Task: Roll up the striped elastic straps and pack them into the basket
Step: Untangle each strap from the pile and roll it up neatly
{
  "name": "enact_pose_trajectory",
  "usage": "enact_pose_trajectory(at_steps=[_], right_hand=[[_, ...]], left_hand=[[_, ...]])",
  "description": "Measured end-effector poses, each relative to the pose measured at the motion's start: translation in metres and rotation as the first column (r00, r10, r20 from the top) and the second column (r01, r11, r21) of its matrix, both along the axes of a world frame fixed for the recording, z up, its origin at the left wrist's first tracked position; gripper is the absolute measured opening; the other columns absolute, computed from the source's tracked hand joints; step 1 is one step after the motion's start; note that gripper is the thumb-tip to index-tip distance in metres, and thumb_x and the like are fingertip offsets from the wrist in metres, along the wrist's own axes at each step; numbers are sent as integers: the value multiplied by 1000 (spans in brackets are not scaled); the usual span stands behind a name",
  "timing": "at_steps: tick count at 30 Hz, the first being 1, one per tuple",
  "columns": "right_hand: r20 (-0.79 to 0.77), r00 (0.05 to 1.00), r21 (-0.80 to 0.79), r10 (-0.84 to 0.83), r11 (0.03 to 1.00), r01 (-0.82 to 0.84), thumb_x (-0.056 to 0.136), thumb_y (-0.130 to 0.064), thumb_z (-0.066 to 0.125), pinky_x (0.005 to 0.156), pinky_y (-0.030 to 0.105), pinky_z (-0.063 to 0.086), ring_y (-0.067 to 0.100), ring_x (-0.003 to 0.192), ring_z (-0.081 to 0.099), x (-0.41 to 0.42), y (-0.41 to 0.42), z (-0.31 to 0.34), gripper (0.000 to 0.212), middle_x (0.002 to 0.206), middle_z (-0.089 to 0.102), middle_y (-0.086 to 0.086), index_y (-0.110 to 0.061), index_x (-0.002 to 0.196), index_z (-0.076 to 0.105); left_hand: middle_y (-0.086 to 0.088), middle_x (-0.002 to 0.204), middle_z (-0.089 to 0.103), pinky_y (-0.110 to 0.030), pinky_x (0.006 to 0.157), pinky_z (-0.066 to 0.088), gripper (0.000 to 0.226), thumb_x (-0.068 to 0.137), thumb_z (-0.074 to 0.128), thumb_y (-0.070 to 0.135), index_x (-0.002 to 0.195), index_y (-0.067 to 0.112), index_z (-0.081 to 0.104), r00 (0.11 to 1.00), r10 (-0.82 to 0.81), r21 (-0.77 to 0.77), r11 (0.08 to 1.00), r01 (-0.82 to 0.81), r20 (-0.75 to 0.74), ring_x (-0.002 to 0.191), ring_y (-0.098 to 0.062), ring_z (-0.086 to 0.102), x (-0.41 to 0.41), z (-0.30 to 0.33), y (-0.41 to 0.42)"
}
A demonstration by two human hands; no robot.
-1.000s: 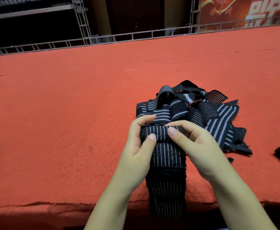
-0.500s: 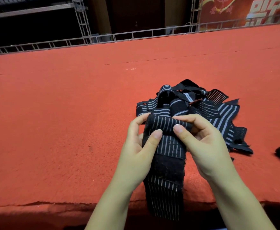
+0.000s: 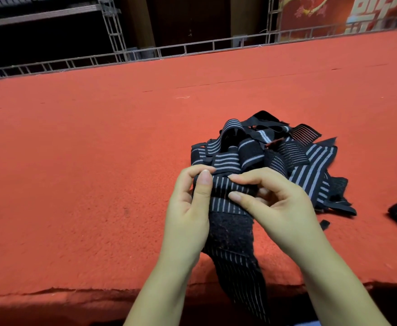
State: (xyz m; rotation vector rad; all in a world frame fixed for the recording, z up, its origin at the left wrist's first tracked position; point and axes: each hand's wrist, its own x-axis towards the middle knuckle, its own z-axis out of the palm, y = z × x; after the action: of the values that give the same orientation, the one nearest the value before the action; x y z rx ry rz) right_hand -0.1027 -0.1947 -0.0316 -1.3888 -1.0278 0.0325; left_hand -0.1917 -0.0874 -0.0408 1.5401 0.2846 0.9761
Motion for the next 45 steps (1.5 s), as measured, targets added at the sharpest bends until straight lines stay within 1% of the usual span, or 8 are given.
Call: enact_pose_trajectory(at_steps=[4,7,12,17,24,33,40,45], right_hand=[[-95,990,-24,103,994,-106,78,-31,74,73,12,43,-3,76,56,4,1,-5,15,91,66,-19,-33,93,74],[-286,935,31,212,977,-212,79,-59,64,89,34,51,14,101,65,5,2,-8,35,108,71,-5,-36,103,73],[-490,843,-11,223,965,-261,82,-38,69,54,17,50,8,69,61,6,4,-5,26,89,67,9,-16,96,72],[-473,836,70,277,958,-278,77,-22,66,57,18,49,9,73,63,10,1,-6,21,80,69,1,-8,92,69],[-296,932,129,209,976,-178,77,-13,66,78,19,50,8,91,67,10,-2,-1,20,93,73,-4,-19,96,69],[-227,958,61,175,984,-166,75,-10,69,78,21,51,1,86,64,10,-5,1,28,91,71,-11,-32,92,71],[-276,946,39,168,986,-164,76,18,65,70,10,46,-6,73,62,8,-6,2,39,82,71,-17,-18,89,68],[-355,903,-25,241,963,-267,75,-6,77,70,17,51,1,84,66,11,-9,4,32,87,72,-12,-24,100,69]], left_hand=[[8,91,63,-39,82,45,14,92,49,37,92,38,63,1000,-3,24,1000,3,0,88,-12,57,0,-2,1],[3,100,62,-44,88,47,18,94,43,30,97,37,59,999,3,89,996,0,-33,94,-14,57,-1,-3,0],[10,104,59,-51,95,46,18,96,43,30,101,41,55,999,29,186,982,-23,-29,100,-15,56,-4,-1,1],[-11,115,59,-65,96,43,21,91,46,40,110,48,52,1000,-20,146,989,23,-24,107,-34,58,-6,-1,-1],[-1,121,68,-35,93,52,36,90,50,32,126,39,49,985,-171,-32,985,171,-13,111,-17,64,-5,5,-1],[5,106,72,-37,92,52,35,81,48,61,100,39,68,999,-34,-16,999,34,-26,103,-14,66,-4,10,0],[11,84,67,-26,72,47,21,90,48,31,94,37,67,1000,-24,-5,1000,24,-14,78,-6,59,-5,8,-2],[12,89,66,-32,75,47,28,89,44,24,93,41,65,999,-11,22,1000,12,-41,81,-10,58,-9,6,2]])
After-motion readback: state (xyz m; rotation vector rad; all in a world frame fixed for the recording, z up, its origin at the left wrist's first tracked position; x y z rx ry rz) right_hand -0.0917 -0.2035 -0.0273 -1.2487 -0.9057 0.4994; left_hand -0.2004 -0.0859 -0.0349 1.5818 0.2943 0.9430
